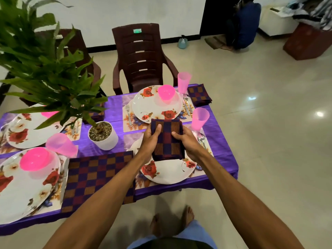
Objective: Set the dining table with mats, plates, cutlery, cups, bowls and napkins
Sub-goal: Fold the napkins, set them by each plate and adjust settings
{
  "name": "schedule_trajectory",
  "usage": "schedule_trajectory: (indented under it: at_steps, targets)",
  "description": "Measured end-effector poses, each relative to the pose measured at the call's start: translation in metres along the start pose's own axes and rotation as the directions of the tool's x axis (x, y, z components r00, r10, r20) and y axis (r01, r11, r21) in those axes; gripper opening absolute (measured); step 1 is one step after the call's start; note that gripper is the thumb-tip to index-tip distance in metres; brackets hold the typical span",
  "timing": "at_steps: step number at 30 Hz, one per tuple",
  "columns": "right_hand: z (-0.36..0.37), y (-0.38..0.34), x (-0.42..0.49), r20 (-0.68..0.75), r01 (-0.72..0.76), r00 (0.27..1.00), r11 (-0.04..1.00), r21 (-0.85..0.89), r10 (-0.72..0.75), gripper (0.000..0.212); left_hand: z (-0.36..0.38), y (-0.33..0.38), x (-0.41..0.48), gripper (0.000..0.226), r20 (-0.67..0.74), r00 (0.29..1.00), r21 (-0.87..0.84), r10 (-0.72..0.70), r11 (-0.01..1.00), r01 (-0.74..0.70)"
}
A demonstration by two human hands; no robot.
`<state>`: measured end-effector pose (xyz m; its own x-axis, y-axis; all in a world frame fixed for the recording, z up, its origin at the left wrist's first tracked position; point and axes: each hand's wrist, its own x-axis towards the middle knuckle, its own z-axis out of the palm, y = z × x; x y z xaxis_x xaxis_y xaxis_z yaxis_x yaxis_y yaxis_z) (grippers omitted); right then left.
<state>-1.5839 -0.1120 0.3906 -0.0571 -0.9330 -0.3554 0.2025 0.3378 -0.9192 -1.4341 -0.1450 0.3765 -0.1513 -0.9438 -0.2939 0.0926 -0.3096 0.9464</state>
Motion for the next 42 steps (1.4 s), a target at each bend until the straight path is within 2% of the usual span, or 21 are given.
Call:
schedule_trajectory:
  at_steps: [4,8,12,17,21,28,33,36,39,42]
  targets:
    - [-0.040,-0.008,0.002,-0.016,0.009,1.000,1.000,0.014,-0.009,0.028,0.031,0.000,0.009,0.031,0.025,1.000,0.005,-0.001,1.000,0.001]
    - [-0.108,-0.020,0.011,-0.064,0.038,0.997,0.993,0.111,-0.031,0.031,0.063,0.003,0.024,0.039,0.050,0.999,0.108,-0.017,0.994,0.012]
    - [-0.192,-0.035,0.032,-0.161,0.037,0.987,0.987,0.155,-0.012,0.037,0.099,0.006,0.042,0.029,0.046,0.999,0.118,0.012,0.993,-0.017]
    - [-0.272,-0.030,0.065,-0.267,-0.033,0.961,0.992,0.125,0.066,0.021,0.136,-0.002,0.067,0.012,0.056,0.998,0.149,0.020,0.988,-0.029]
    - [-0.296,-0.011,0.098,-0.315,-0.138,0.937,0.989,0.060,0.150,0.017,0.148,-0.015,0.082,0.011,0.005,1.000,0.172,-0.018,0.985,0.017]
    - [-0.289,0.033,0.152,-0.303,-0.288,0.921,0.951,-0.115,0.243,0.030,0.150,-0.026,0.099,0.013,-0.093,0.995,0.230,-0.038,0.971,0.058]
    - [-0.273,0.049,0.169,-0.365,-0.252,0.925,0.888,-0.384,0.104,0.036,0.144,-0.030,0.107,0.011,-0.143,0.989,0.222,-0.046,0.972,0.078]
    - [-0.269,0.056,0.175,-0.357,-0.227,0.934,0.809,-0.542,0.022,0.036,0.140,-0.029,0.110,0.018,-0.167,0.985,0.213,-0.050,0.973,0.085]
    - [-0.265,0.057,0.177,-0.340,-0.227,0.940,0.671,-0.706,-0.039,0.034,0.137,-0.029,0.110,0.019,-0.179,0.983,0.214,-0.047,0.973,0.085]
    - [-0.262,0.053,0.173,-0.310,-0.232,0.950,0.600,-0.765,-0.028,0.038,0.134,-0.029,0.108,0.019,-0.177,0.983,0.224,-0.042,0.971,0.082]
